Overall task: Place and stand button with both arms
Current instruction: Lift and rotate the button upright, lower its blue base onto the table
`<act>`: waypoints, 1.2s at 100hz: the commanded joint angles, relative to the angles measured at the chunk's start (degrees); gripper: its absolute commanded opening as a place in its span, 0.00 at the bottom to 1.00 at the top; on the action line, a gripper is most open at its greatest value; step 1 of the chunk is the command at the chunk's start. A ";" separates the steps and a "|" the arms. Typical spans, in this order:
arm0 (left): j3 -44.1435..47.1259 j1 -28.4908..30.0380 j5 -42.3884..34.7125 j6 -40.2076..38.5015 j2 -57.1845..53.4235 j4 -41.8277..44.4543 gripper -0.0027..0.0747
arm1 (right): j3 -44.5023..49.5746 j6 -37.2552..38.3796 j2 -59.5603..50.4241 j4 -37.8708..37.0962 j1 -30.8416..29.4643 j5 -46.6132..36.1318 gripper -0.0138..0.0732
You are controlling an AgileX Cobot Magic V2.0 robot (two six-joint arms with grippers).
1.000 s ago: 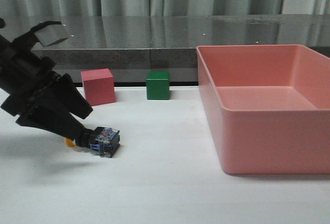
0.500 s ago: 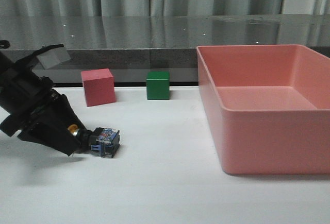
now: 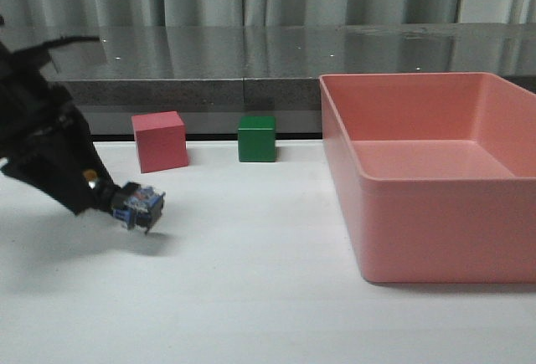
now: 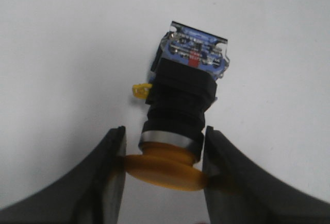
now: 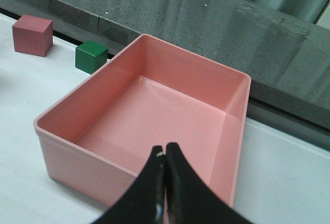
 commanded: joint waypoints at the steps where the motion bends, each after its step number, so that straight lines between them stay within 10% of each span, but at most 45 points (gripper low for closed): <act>1: -5.19 -2.11 4.93 -6.85 -6.76 4.66 0.01 | -1.44 0.14 0.40 0.56 -0.45 -4.57 0.03; 56: -11.58 -31.69 3.46 -40.98 -10.83 63.77 0.01 | -1.44 0.14 0.40 0.56 -0.45 -4.68 0.03; 120: -11.58 -34.74 -0.09 -47.06 -3.10 69.44 0.01 | -1.44 0.14 0.40 0.56 -0.45 -4.74 0.03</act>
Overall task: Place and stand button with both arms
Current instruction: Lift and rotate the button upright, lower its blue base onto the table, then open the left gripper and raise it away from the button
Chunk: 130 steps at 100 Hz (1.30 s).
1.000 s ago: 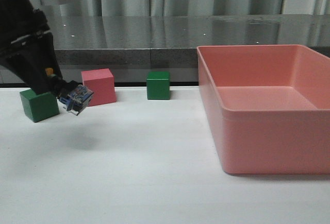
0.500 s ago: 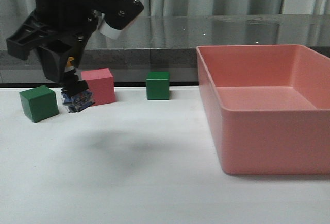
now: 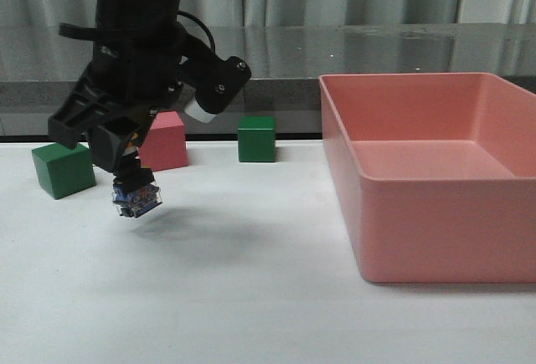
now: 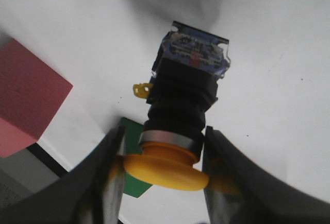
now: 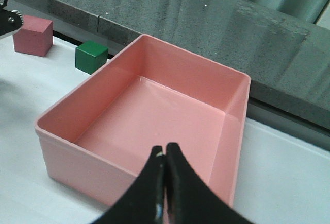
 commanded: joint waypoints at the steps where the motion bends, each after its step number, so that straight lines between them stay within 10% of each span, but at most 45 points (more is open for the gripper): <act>1: -1.56 -0.25 0.03 -1.37 -2.20 1.99 0.01 | -1.44 0.14 0.40 0.56 -0.45 -4.74 0.03; 47: -1.56 -0.25 1.69 -4.25 -0.65 1.04 0.04 | -1.44 0.14 0.40 0.56 -0.45 -4.74 0.03; 85: -1.66 -0.25 1.71 -5.72 -0.65 1.37 0.63 | -1.44 0.14 0.40 0.56 -0.45 -4.74 0.03; 130: -1.66 2.32 6.03 -8.35 -6.56 1.24 0.60 | -1.44 0.14 0.40 0.56 -0.45 -4.74 0.03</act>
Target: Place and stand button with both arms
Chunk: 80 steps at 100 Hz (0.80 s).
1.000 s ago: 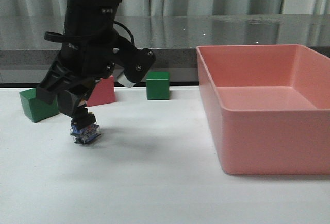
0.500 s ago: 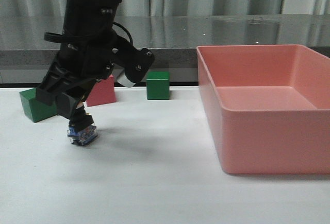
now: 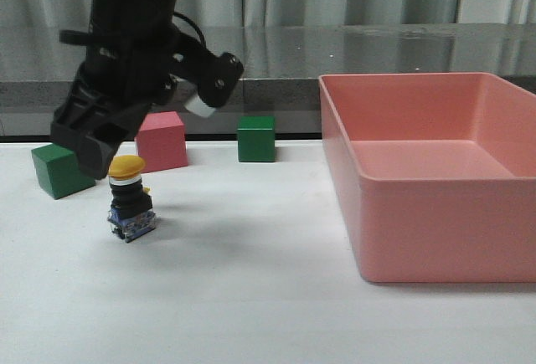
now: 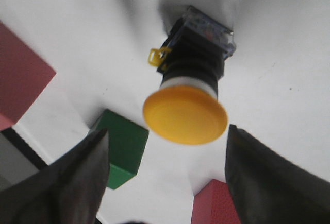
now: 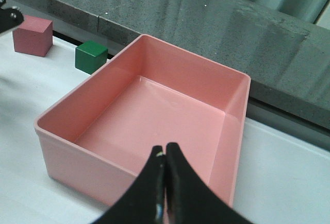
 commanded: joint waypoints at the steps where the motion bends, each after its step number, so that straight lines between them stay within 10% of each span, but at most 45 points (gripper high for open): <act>1: -1.66 1.76 4.03 -2.06 -5.90 1.37 0.60 | -1.44 0.14 0.40 0.56 -0.45 -4.74 0.03; 27: -1.66 10.63 2.54 -18.61 -14.71 -0.30 0.00 | -1.44 0.14 0.40 0.56 -0.45 -4.68 0.03; 53: 1.69 25.07 -10.25 -18.49 -27.88 -26.84 0.01 | -1.44 0.14 0.40 0.56 -0.45 -4.58 0.03; 80: 25.78 27.56 -38.81 -17.28 -48.60 -36.03 0.01 | -1.44 0.14 0.40 0.56 -0.45 -4.53 0.03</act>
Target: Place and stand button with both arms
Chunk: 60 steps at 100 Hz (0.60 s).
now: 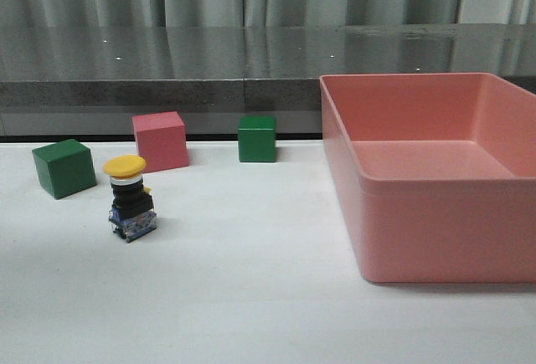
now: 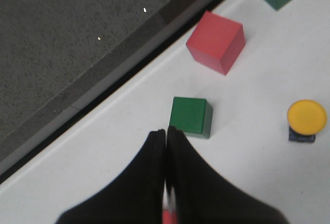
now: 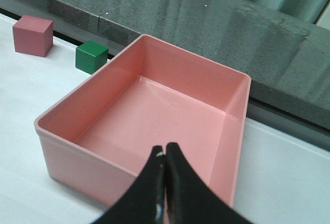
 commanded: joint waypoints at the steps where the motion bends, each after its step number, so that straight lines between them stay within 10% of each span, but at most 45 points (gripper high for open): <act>1: 6.41 0.06 -12.05 0.16 -7.36 -4.27 0.01 | -1.44 0.14 0.40 0.56 -0.45 -4.53 0.03; 26: 30.08 0.06 -30.58 0.16 -25.00 -12.27 0.01 | -1.44 0.14 0.40 0.56 -0.45 -4.53 0.03; 60: 46.94 0.06 -36.17 0.16 -44.62 -17.96 0.01 | -1.44 0.14 0.40 0.56 -0.45 -4.53 0.03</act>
